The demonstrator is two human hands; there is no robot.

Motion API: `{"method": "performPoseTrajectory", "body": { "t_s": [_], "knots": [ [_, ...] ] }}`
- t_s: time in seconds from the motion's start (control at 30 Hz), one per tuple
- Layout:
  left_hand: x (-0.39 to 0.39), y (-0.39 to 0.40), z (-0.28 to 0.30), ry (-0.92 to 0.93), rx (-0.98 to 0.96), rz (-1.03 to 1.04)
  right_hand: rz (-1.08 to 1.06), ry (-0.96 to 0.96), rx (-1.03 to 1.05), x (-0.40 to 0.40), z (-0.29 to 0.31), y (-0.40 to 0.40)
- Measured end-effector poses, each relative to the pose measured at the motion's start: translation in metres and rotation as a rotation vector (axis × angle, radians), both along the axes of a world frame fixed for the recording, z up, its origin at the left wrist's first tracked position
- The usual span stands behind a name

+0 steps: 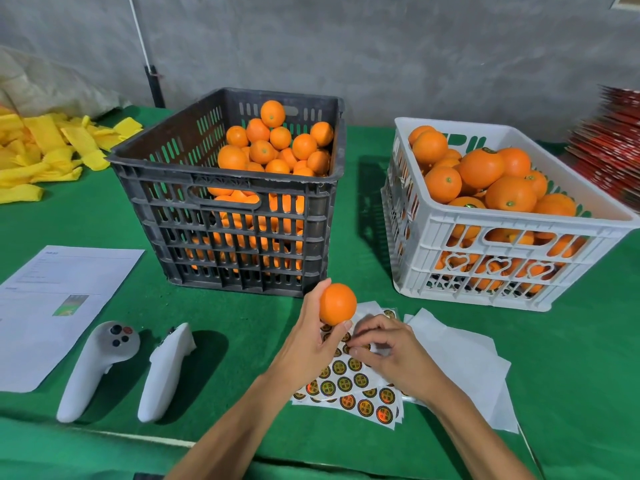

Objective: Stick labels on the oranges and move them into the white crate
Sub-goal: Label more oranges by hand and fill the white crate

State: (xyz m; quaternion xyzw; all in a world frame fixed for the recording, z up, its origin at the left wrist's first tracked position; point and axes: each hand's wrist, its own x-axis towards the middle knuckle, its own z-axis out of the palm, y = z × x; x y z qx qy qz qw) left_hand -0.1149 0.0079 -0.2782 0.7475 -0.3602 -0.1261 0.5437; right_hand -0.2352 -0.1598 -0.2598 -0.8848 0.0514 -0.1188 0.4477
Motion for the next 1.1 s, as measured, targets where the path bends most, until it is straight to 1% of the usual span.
{"method": "performPoseTrajectory", "body": {
  "t_s": [0.07, 0.13, 0.3, 0.43, 0.57, 0.6, 0.63, 0.7, 0.73, 0.87, 1.0, 1.1],
  "knots": [
    [0.000, 0.000, -0.001, 0.003, 0.001, 0.005, 0.003, 0.002, -0.014, 0.000, 0.000, 0.001],
    [0.000, 0.001, -0.001, 0.001, 0.004, 0.004, 0.025, -0.022, -0.100, -0.001, 0.000, 0.003],
    [0.001, 0.000, 0.001, -0.007, -0.012, 0.007, 0.040, -0.012, -0.187, -0.002, 0.005, 0.005],
    [0.001, 0.002, 0.001, -0.010, -0.015, 0.008, 0.096, -0.017, -0.193, 0.000, 0.011, 0.005],
    [0.001, 0.001, 0.001, -0.018, -0.009, -0.002, 0.115, -0.070, -0.315, -0.001, 0.013, 0.006],
    [0.001, 0.001, 0.000, -0.018, -0.008, 0.000, 0.118, -0.075, -0.313, -0.001, 0.012, 0.005],
    [0.001, 0.001, 0.000, -0.018, -0.006, 0.002, 0.116, -0.065, -0.266, -0.002, 0.011, 0.006],
    [0.001, 0.000, -0.001, -0.015, -0.005, -0.001, 0.085, -0.022, -0.105, -0.003, 0.010, 0.005],
    [0.001, 0.000, -0.001, -0.018, -0.006, -0.003, 0.068, -0.008, -0.063, -0.003, 0.009, 0.005],
    [0.001, -0.001, -0.001, -0.013, 0.005, 0.001, 0.073, -0.015, -0.067, -0.002, 0.008, 0.003],
    [0.001, -0.002, -0.001, -0.005, -0.001, 0.000, 0.098, -0.035, -0.158, -0.001, 0.006, 0.000],
    [0.001, -0.002, -0.001, -0.002, -0.001, 0.000, 0.062, 0.015, -0.078, -0.003, 0.009, 0.004]
  ]
}}
